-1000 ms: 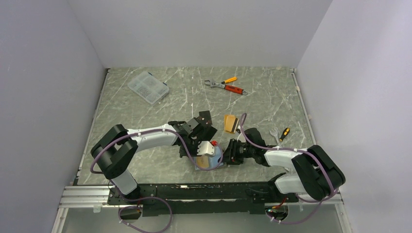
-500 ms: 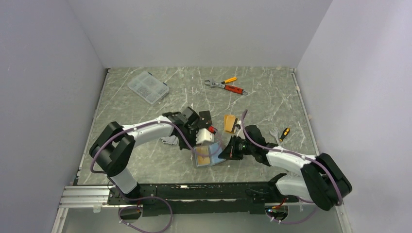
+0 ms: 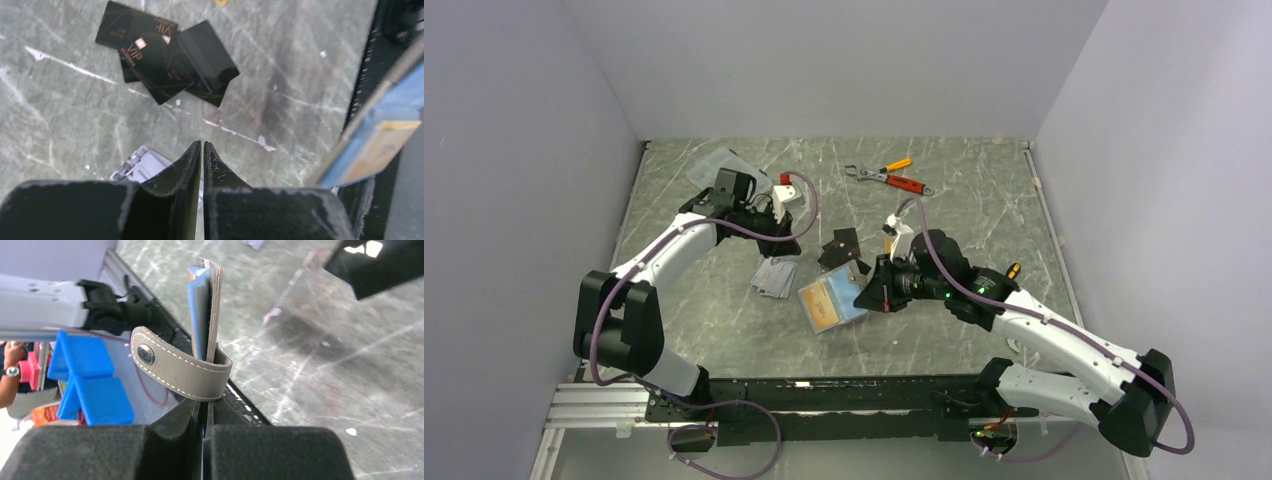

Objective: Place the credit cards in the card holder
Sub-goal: Pick up the card holder from the center of the board, then close the card holder at the center of the board.

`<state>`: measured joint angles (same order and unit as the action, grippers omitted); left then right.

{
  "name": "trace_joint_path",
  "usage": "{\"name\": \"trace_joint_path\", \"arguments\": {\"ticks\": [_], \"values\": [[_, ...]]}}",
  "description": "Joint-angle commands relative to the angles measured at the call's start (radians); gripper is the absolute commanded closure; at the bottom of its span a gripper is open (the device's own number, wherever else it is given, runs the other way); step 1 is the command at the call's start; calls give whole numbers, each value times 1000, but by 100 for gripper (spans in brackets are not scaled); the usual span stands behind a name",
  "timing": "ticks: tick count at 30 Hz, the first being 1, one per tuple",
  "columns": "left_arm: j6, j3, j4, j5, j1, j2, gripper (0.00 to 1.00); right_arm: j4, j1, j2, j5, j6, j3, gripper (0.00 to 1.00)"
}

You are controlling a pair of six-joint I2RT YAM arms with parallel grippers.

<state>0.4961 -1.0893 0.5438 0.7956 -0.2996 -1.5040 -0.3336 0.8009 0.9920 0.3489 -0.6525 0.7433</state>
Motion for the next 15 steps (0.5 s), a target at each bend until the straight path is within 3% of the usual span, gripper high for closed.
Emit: {"name": "trace_joint_path", "arguments": {"ticks": [1,8,15], "values": [[-51,-41,-12,246,17,-16,87,-114,55,-26,13,80,203,100],[-14,4,17,388,16,20,87,-52,73,-40,18,72,300,100],[98,-9,182,503,16,117,88,76,74,-20,-69,37,250,100]]}}
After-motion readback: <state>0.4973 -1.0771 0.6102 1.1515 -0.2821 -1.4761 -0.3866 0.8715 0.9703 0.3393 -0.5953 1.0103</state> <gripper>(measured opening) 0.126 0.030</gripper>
